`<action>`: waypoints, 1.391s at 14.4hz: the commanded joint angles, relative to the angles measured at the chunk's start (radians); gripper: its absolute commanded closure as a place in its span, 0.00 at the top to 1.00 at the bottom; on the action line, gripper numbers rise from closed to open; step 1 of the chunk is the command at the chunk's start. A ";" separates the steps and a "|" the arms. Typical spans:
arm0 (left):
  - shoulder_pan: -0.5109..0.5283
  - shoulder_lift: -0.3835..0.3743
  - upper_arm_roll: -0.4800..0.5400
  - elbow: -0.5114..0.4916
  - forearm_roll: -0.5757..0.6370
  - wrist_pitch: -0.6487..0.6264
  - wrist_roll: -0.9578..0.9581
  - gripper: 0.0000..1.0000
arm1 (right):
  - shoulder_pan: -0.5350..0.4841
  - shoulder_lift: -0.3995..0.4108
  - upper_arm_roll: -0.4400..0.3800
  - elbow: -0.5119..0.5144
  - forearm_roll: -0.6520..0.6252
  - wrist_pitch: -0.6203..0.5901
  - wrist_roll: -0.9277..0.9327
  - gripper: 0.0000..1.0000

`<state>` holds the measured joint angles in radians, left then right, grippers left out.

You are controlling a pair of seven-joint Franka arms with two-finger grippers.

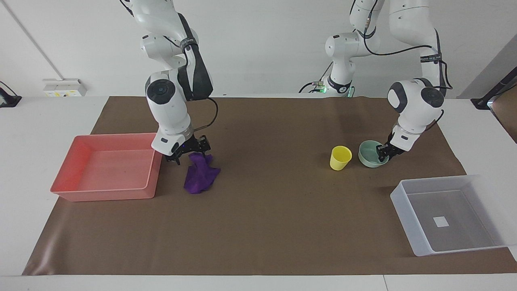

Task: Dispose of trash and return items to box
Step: 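Lift the green bowl into the white bin while the right gripper reaches the cloth, then grasp the purple cloth with the right gripper and carry it to the pink bin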

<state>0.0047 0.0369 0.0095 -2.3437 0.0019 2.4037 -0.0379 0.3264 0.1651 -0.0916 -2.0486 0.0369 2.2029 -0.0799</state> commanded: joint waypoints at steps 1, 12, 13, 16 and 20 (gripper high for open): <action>-0.009 -0.057 0.001 0.059 0.018 -0.160 -0.034 0.00 | 0.011 0.040 0.003 -0.042 0.012 0.076 0.006 0.89; 0.081 0.292 0.012 0.927 -0.177 -0.563 -0.069 0.00 | 0.023 0.031 0.001 0.034 0.012 -0.009 0.034 0.00; 0.081 0.360 0.041 1.001 -0.178 -0.537 -0.069 0.00 | 0.014 0.016 0.001 0.086 0.011 -0.093 0.032 0.00; 0.089 0.513 0.069 1.083 -0.192 -0.364 -0.069 0.00 | -0.024 -0.053 -0.011 0.165 -0.008 -0.241 0.029 0.00; 0.092 0.623 0.069 1.032 -0.184 -0.210 -0.069 0.00 | -0.150 -0.165 -0.010 0.170 -0.057 -0.322 0.026 0.00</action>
<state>0.0984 0.6170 0.0716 -1.3258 -0.1745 2.1567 -0.0977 0.2249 0.0461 -0.1071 -1.8664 0.0074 1.9124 -0.0594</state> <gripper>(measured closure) 0.965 0.903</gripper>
